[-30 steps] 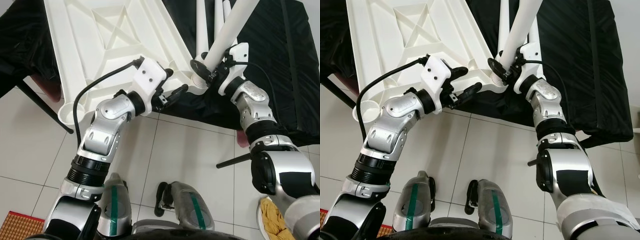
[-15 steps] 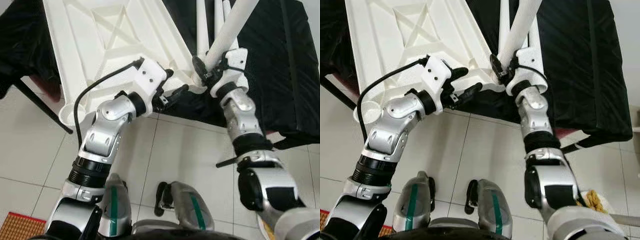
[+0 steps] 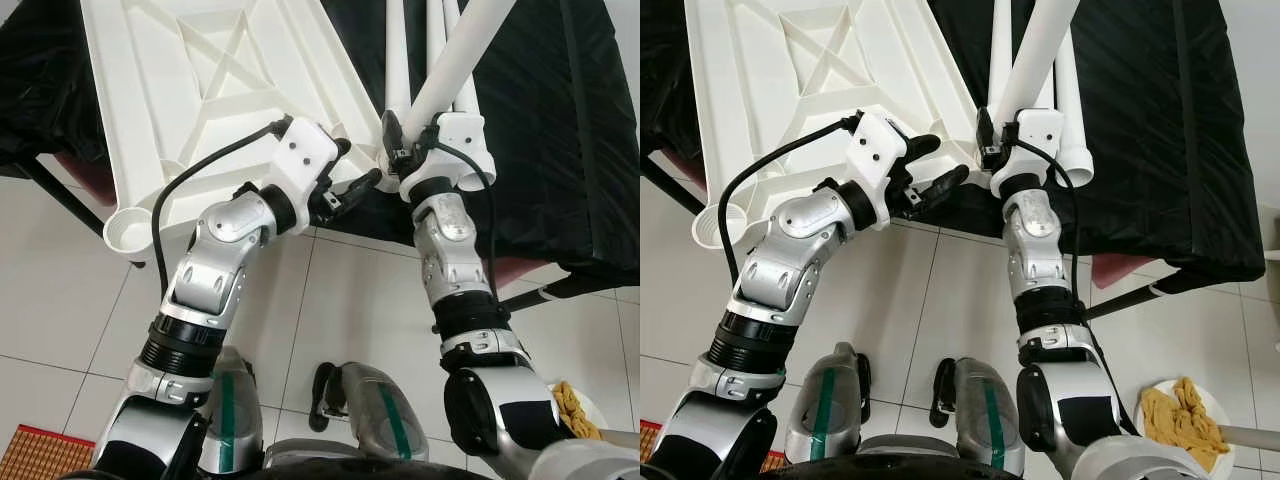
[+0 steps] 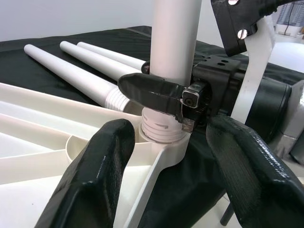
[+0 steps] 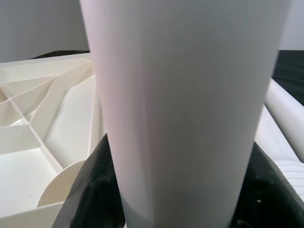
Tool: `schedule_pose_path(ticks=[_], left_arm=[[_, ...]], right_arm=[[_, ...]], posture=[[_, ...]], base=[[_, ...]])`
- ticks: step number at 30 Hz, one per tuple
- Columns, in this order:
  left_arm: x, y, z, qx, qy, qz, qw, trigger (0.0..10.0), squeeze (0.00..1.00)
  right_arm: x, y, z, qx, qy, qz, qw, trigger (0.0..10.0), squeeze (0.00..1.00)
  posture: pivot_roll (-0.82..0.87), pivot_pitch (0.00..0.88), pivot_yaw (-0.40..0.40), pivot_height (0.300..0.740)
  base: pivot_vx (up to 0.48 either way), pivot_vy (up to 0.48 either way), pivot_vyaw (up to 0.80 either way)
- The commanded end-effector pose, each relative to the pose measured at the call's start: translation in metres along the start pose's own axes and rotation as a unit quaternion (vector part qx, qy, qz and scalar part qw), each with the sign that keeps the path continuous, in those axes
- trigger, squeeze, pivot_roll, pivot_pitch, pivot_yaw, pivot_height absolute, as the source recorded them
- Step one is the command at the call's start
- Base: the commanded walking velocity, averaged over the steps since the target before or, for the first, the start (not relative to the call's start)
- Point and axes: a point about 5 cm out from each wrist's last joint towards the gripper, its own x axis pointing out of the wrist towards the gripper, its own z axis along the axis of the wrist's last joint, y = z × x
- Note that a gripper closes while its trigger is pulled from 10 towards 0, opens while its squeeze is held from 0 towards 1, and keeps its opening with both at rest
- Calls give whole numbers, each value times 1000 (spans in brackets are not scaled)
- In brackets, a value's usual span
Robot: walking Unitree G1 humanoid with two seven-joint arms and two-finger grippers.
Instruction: Building children table
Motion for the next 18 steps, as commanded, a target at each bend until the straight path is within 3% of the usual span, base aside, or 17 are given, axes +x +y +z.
schedule_pose_path(ticks=[1, 7, 8, 9, 10, 18], left_arm=[[1, -1, -3, -10, 3, 25, 1000, 10000, 0], [-1, 2, -1, -18, -2, 39, 999, 10000, 0], [-1, 3, -1, -18, -1, 41, 999, 10000, 0], [-1, 3, -1, -18, -1, 41, 999, 10000, 0], [-2, 4, -2, -16, 0, 43, 999, 10000, 0], [-3, 5, -2, -16, 3, 50, 999, 10000, 0]], right_arm=[[-8, -10, -9, 20, 23, -49, 998, 10000, 0], [-11, -10, -8, 20, 25, -49, 998, 10000, 0], [-11, -12, -8, 19, 24, -48, 998, 10000, 129], [-11, -12, -8, 19, 24, -48, 998, 10000, 129], [-11, -13, -4, 32, 15, -45, 998, 10000, 1000], [-11, -12, -2, 33, 12, -46, 998, 10000, 1000]], posture=[[51, 76, -68, 740], [52, 74, -69, 740], [52, 74, -69, 740], [52, 74, -69, 740], [58, 65, -75, 740], [64, 57, -82, 740]], base=[[0, 0, 0], [0, 0, 0], [0, 0, 0], [0, 0, 0], [0, 0, 0], [0, 0, 0]])
